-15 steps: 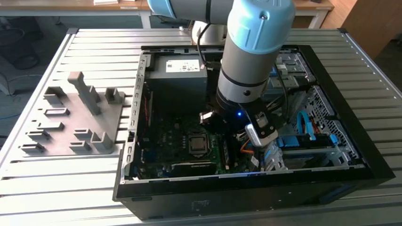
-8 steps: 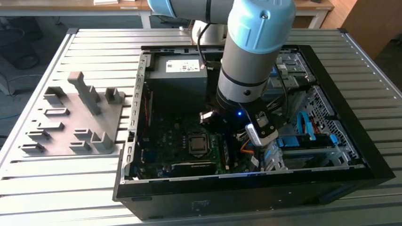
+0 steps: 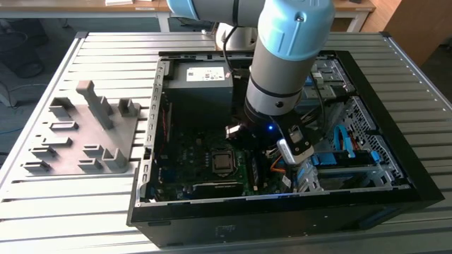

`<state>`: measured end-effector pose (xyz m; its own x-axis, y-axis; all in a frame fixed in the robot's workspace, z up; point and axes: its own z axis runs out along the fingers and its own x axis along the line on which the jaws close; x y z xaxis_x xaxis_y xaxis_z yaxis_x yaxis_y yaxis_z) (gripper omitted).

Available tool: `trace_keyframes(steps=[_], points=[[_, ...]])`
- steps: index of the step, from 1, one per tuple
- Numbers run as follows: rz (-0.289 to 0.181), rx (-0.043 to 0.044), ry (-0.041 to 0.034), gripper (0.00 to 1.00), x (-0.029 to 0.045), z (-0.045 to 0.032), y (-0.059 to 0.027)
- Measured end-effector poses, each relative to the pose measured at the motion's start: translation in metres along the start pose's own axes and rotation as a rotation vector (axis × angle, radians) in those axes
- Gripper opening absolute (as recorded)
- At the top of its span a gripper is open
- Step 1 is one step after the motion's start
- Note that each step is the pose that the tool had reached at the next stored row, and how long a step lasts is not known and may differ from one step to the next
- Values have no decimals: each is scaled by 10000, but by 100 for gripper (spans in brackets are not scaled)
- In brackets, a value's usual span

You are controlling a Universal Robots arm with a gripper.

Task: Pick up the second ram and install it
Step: 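Insert the second ram into the second slot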

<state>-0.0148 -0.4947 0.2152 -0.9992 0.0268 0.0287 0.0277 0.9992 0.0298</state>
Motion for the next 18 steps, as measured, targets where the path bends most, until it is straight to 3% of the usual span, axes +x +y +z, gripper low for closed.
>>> trace_keyframes(steps=[5,8,9,18], points=[[4,-58,0,14,2,-25,1],[49,-299,6,14,2,-25,0],[61,-336,6,14,2,-25,-2],[393,-327,-10,14,7,-5,-11]])
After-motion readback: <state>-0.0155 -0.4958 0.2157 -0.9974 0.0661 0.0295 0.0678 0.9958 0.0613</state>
